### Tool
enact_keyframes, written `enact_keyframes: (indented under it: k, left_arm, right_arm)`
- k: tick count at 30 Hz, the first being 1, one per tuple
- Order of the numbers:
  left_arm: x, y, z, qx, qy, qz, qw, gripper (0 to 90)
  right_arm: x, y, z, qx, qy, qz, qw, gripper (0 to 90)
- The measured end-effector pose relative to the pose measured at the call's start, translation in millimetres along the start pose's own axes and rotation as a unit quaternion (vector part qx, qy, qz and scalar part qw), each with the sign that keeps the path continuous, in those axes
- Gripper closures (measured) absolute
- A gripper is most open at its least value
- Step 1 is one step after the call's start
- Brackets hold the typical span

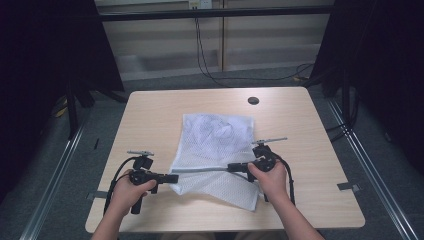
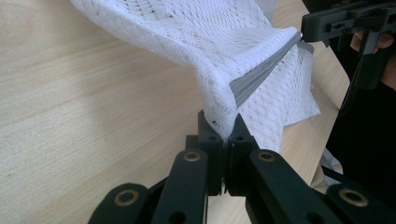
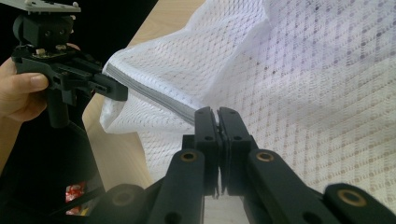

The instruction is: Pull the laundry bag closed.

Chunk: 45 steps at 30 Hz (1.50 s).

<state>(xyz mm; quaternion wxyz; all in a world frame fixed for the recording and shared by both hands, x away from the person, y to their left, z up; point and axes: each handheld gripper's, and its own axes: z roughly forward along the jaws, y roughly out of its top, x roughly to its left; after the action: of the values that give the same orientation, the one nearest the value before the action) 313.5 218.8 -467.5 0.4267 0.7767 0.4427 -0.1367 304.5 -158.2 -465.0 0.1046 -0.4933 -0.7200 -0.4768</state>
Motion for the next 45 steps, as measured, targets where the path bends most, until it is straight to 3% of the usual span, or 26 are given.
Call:
enact_keyframes:
  k: [45]
  left_arm:
    - [2.5,-0.2,-3.1,0.004,0.003,-0.007,1.0,88.1]
  right_arm:
    - [-10.7,-4.1,-16.6,-0.003,-0.009,0.001,1.0,88.0]
